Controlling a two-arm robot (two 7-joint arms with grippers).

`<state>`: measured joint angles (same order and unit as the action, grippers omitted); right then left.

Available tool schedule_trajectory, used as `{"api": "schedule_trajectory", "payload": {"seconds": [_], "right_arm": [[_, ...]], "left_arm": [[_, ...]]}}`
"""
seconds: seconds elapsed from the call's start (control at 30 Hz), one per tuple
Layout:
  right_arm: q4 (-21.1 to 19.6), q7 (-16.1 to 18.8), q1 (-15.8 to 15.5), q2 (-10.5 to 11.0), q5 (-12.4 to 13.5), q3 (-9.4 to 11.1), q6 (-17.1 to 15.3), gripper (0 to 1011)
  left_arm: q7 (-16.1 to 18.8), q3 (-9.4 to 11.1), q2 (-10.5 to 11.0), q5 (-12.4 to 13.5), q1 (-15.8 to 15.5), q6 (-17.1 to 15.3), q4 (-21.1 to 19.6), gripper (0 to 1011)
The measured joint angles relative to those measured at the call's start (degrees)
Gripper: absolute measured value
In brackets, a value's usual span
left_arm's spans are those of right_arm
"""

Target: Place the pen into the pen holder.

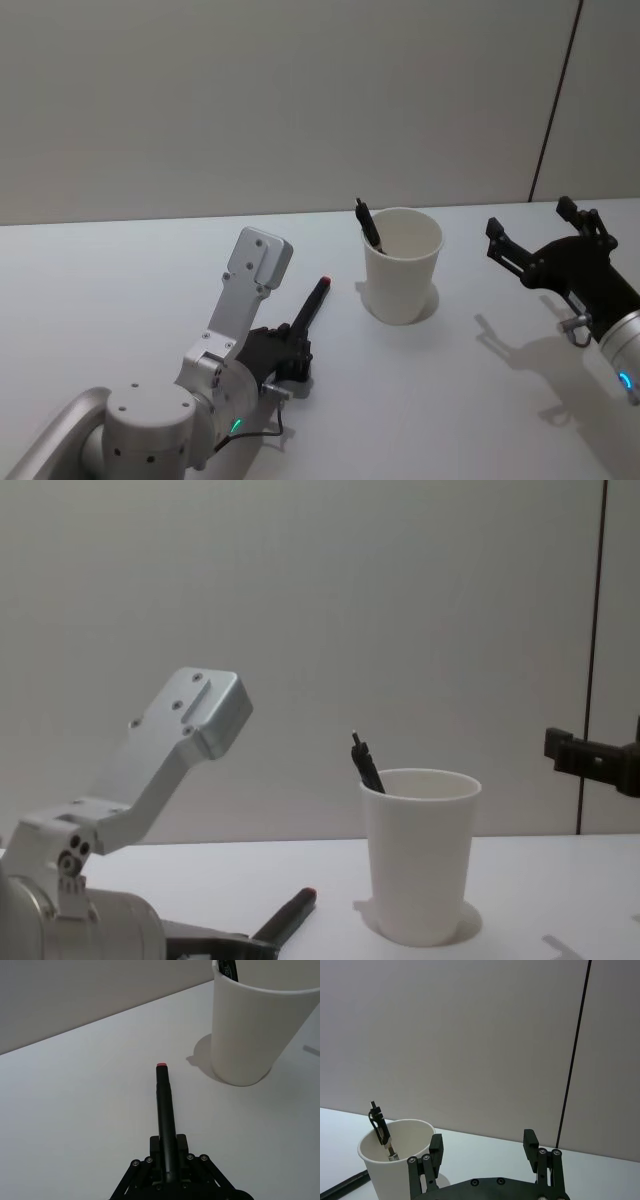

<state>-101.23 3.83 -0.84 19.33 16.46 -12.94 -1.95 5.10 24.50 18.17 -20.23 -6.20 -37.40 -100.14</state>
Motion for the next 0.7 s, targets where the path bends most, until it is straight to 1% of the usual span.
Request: {"api": "schedule_trajectory", "payload": {"seconds": [0.27,0.4,0.57,0.7], "right_arm": [[0.0,0.0,0.0,0.0,0.0,0.0,0.0,1001],[0.0,0.0,0.0,0.0,0.0,0.0,0.0,1001],[0.0,0.0,0.0,0.0,0.0,0.0,0.0,1001],[0.0,0.0,0.0,0.0,0.0,0.0,0.0,1001]], "left_arm": [[-0.1,0.0,0.0,0.1,0.0,0.0,0.0,189],[-0.5,0.0,0.1,0.6,0.1,0.5,0.1,189],[-0.9,-0.1,0.6,1.7,0.4,2.3,-0.1,189],[-1.1,-0.3,1.1,2.6,0.7,4.3,-0.7,189]]}}
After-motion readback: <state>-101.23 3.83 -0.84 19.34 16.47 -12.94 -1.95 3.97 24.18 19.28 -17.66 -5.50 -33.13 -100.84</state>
